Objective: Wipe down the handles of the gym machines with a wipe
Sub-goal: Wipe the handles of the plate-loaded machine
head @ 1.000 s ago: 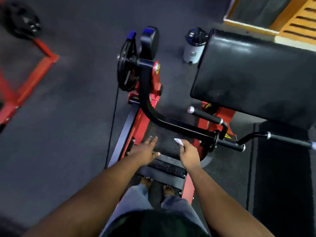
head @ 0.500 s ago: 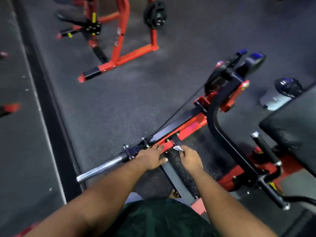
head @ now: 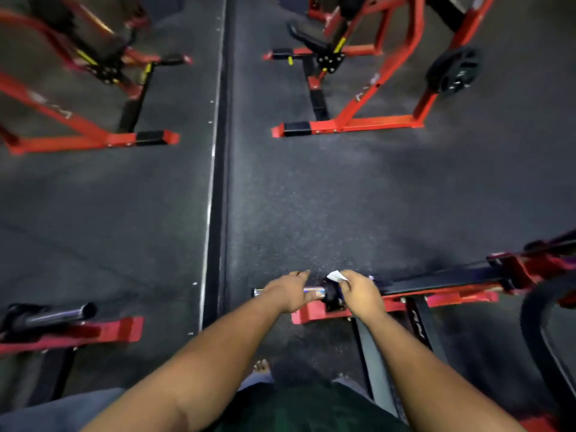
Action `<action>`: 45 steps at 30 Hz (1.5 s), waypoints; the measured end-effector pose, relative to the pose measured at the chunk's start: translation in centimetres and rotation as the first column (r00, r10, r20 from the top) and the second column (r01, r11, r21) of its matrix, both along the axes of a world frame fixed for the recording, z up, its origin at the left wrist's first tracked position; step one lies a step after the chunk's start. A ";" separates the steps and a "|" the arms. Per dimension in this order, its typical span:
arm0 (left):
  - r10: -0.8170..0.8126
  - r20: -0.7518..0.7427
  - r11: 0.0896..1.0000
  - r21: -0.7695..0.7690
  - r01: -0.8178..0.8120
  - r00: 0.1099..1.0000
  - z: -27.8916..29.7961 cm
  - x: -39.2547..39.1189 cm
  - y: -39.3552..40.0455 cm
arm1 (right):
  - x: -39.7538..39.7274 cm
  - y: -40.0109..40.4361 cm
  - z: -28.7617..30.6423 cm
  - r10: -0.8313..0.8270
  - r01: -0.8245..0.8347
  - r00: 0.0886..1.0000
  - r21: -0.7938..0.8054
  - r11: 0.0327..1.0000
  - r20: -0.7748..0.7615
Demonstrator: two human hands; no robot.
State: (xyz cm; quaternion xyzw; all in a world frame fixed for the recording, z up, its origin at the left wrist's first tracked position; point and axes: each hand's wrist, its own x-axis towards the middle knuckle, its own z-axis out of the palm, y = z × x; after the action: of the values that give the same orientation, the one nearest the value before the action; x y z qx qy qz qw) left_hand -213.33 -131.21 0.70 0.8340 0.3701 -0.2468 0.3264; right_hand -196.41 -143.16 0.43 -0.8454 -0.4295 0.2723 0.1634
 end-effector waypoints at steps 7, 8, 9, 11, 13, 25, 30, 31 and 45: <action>0.170 -0.009 0.985 0.009 -0.170 0.985 1.4 -5.9 4.6 | -4.9 7.3 0.9 0.165 -0.165 0.986 -0.007 0.986 -0.008; 0.197 -0.003 0.980 0.016 -0.197 0.980 1.5 -6.4 5.1 | -5.2 8.2 0.9 0.186 -0.186 0.982 -0.002 0.982 -0.006; 0.219 0.001 0.975 0.025 -0.219 0.976 1.7 -6.7 5.7 | -5.4 9.0 0.9 0.196 -0.196 0.981 0.002 0.981 -0.005; 0.263 0.004 0.964 0.050 -0.262 0.965 2.0 -7.3 6.6 | -5.6 10.8 0.8 0.229 -0.228 0.973 0.014 0.973 -0.019; 0.281 -0.006 0.957 0.081 -0.279 0.960 2.5 -7.7 7.3 | -5.6 12.5 0.8 0.258 -0.257 0.966 0.017 0.966 -0.024; 0.218 -0.130 0.958 0.216 -0.187 0.967 4.4 -12.4 12.7 | -9.7 21.4 0.1 0.325 -0.322 0.945 0.064 0.945 -0.038; 0.285 -0.133 0.941 0.227 -0.251 0.949 5.1 -14.2 16.4 | -12.3 25.0 0.0 0.343 -0.339 0.938 0.072 0.938 -0.055; 0.290 -0.132 0.940 0.225 -0.257 0.948 5.2 -14.4 17.1 | -12.6 25.7 0.1 0.341 -0.336 0.938 0.076 0.939 -0.057; 0.316 -0.055 0.924 0.244 -0.294 0.947 7.6 -11.1 29.6 | -9.6 37.7 1.6 0.305 -0.303 0.952 0.106 0.947 -0.001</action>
State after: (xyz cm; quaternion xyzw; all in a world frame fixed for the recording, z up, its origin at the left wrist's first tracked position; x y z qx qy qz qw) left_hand -224.38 -101.63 8.34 0.7863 0.5365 -0.1865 0.2432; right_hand -206.01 -105.43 2.06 -0.7570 -0.5668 0.2789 0.1673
